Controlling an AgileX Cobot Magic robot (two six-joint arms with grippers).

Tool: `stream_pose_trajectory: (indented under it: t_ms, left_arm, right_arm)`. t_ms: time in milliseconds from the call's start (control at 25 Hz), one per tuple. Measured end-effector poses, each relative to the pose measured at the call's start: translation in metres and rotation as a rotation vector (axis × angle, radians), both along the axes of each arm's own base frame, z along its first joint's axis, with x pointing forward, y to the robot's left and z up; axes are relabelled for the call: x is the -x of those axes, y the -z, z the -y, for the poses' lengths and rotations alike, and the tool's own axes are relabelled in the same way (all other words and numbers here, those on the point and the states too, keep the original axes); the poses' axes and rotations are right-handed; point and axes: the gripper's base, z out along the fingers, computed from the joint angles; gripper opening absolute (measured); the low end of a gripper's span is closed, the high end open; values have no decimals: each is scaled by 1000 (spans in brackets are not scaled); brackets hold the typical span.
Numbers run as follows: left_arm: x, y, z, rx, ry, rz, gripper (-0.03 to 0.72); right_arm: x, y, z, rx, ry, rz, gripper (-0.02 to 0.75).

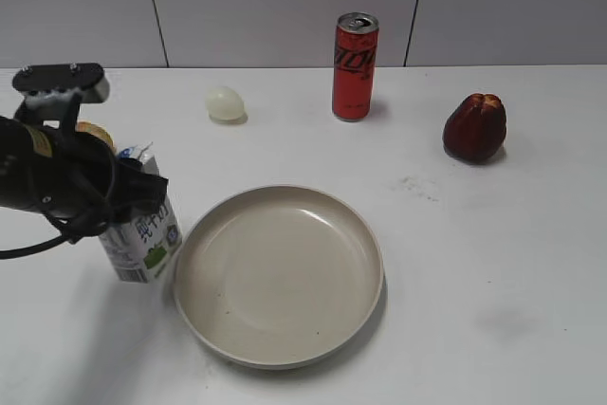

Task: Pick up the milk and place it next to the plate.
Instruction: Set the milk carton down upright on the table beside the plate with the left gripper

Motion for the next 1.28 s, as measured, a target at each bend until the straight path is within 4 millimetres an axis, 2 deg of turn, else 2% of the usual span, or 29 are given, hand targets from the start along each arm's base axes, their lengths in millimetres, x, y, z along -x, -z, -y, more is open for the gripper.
stream_pose_trajectory:
  t_ms: [320, 520, 720, 960, 1040, 1120, 1280]
  left_arm:
    - [-10, 22, 4, -9, -19, -5, 300]
    - [-13, 22, 4, 0, -21, 31, 305]
    - [-13, 22, 4, -16, 2, 48, 450]
    - [-13, 20, 4, -17, 6, 49, 561]
    - [-12, 13, 4, -5, 5, 68, 634]
    - [-9, -1, 2, 14, 4, 92, 672]
    - [0, -56, 1, 61, 23, 143, 690]
  right_arm:
    - [0, 0, 0, 0, 0, 0, 466]
    - [0, 0, 0, 0, 0, 0, 466]
    - [0, 0, 0, 0, 0, 0, 466]
    - [0, 0, 0, 0, 0, 0, 466]
    - [0, 0, 0, 0, 0, 0, 466]
    - [0, 0, 0, 0, 0, 0, 466]
    - [0, 0, 0, 0, 0, 0, 466]
